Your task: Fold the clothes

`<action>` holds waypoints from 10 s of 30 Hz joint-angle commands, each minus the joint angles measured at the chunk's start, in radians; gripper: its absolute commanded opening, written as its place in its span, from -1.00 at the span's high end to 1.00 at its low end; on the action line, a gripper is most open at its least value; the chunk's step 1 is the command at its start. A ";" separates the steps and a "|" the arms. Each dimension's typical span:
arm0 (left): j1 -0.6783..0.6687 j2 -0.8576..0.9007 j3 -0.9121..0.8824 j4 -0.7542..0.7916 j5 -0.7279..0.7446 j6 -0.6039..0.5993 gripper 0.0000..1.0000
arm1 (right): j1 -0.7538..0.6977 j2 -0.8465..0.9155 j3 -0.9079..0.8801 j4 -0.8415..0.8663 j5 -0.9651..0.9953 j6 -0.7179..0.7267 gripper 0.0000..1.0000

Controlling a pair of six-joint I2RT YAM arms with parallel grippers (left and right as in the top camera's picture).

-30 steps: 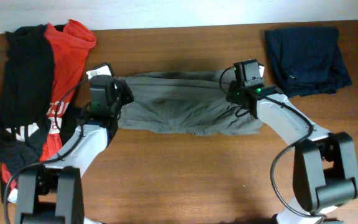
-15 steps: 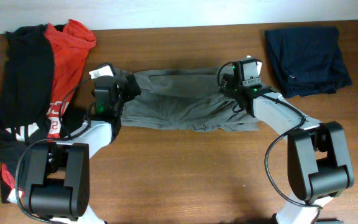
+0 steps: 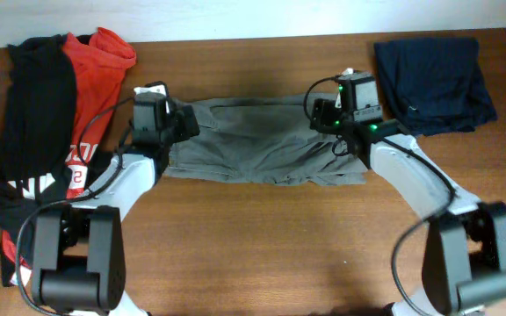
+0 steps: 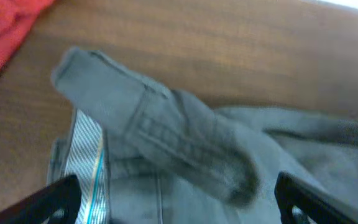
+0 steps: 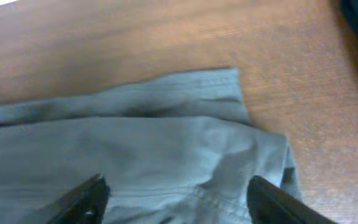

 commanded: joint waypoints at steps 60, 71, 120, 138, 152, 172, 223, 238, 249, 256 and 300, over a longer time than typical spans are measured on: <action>0.091 0.085 0.255 -0.487 0.180 0.072 0.99 | -0.047 0.114 0.136 -0.047 -0.150 -0.095 -0.14; 0.168 0.096 0.408 -0.691 0.180 0.124 0.86 | -0.074 0.140 0.221 -0.247 -0.151 -0.101 0.52; 0.241 0.381 0.408 -0.519 0.628 0.304 -0.54 | -0.082 0.453 0.220 -0.026 -0.050 -0.136 0.84; 0.335 0.296 0.409 -0.556 0.718 0.269 0.99 | -0.079 0.453 0.220 -0.086 -0.141 -0.081 0.92; 0.060 0.074 0.420 -0.526 0.717 0.260 0.99 | -0.079 0.510 0.220 -0.130 -0.167 -0.041 0.92; -0.456 0.111 0.423 -0.211 0.349 0.222 0.99 | -0.079 0.512 0.220 -0.111 -0.192 -0.041 0.93; -0.146 0.132 0.701 -0.601 0.343 0.154 -0.98 | -0.325 0.205 0.285 -0.470 -0.491 -0.275 -0.78; -0.049 0.132 0.700 -0.724 0.267 0.209 -0.98 | -0.293 0.398 0.285 -0.478 -0.515 -0.275 -0.80; -0.049 0.132 0.700 -0.748 0.233 0.209 -0.98 | -0.175 0.496 0.285 -0.447 -0.712 -0.266 -0.06; -0.048 0.132 0.700 -0.750 0.231 0.209 -0.98 | -0.182 0.489 0.286 -0.320 -0.831 -0.264 0.92; -0.049 0.132 0.700 -0.728 0.144 0.208 -0.98 | -0.588 0.273 0.286 0.732 -0.215 0.460 0.92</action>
